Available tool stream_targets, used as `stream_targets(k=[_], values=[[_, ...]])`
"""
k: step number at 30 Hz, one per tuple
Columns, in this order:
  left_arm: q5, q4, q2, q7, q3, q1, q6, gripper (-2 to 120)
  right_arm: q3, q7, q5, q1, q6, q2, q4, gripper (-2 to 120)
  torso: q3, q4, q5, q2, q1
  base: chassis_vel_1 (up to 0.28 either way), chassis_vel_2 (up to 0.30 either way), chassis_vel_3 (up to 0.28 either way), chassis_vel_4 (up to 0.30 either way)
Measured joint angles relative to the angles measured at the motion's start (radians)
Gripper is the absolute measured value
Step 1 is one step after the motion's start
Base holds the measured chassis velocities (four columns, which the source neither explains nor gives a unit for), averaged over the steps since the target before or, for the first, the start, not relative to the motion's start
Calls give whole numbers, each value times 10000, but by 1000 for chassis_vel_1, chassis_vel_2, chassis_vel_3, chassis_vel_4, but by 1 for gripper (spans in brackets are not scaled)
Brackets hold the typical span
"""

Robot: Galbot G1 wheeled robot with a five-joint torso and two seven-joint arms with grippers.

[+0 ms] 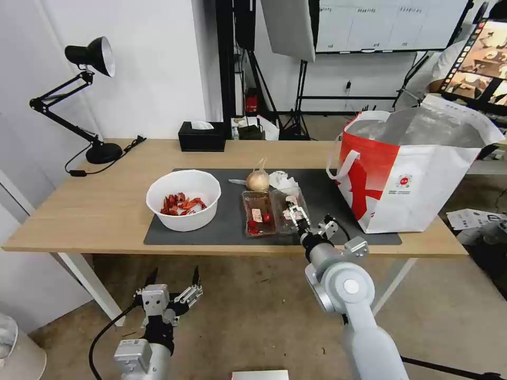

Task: Pick up the trash from the table and place it into the takeout bag.

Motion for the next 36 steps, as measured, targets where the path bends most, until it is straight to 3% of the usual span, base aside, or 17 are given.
stream_targets(k=[4, 6, 10, 17, 25, 29, 32, 33, 35, 36], values=[[1, 13, 6, -1, -9, -1, -31, 100, -190, -833, -113, 450, -190, -331, -171, 100, 0, 0, 0, 0, 0, 0, 0, 0, 0], [18, 14, -7, -1, -27, -1, -58, 100, -414, -1039, 485, 971, -508, -450, -343, 100, 0, 1, -1, 0, 0, 0, 0, 0, 0], [111, 14, -41, 12, -43, 21, -160, 100, -681, -362, 1686, 1733, -1020, -266, -705, 100, 0, 3, -1, 0, 0, 0, 0, 0, 0], [135, 60, -13, 24, -139, 25, -230, 100, -1032, 1256, 2113, 2363, -1550, 395, -1483, 100, 0, 4, -1, 0, 0, 0, 0, 0, 0], [39, 100, 70, 32, -237, -129, -236, 100, -1062, 1383, 2248, 2420, -1561, 470, -1586, 100, 0, 1, -1, 0, 0, 0, 0, 0, 0], [15, 100, 74, 33, -234, -170, -234, 100, -1156, 705, 1966, 2554, -1468, 217, -1528, 100, 0, 2, 1, 0, 0, 0, 0, 0, 0], [-275, 98, 173, 35, -255, -288, -223, 100, -1840, -1703, -253, 3200, -1067, -966, -1771, 97, -1, 2, 1, 0, -1, 0, 0, 0, 0], [-275, 98, 173, 35, -255, -288, -223, 100, -1840, -1703, -253, 3200, -1067, -966, -1771, 97, -1, 2, 1, 0, -1, 0, 0, 0, 0], [-688, 101, 290, 36, -327, -453, -164, 100, -2651, -3992, -2749, 4083, -479, -2113, -2729, 87, 1, -1, 1, 0, -1, 0, 0, 0, 0], [-688, 101, 290, 36, -327, -453, -164, 100, -2651, -3992, -2749, 4083, -479, -2113, -2729, 87, 1, -1, 1, 0, -1, 0, 0, 0, 0]])
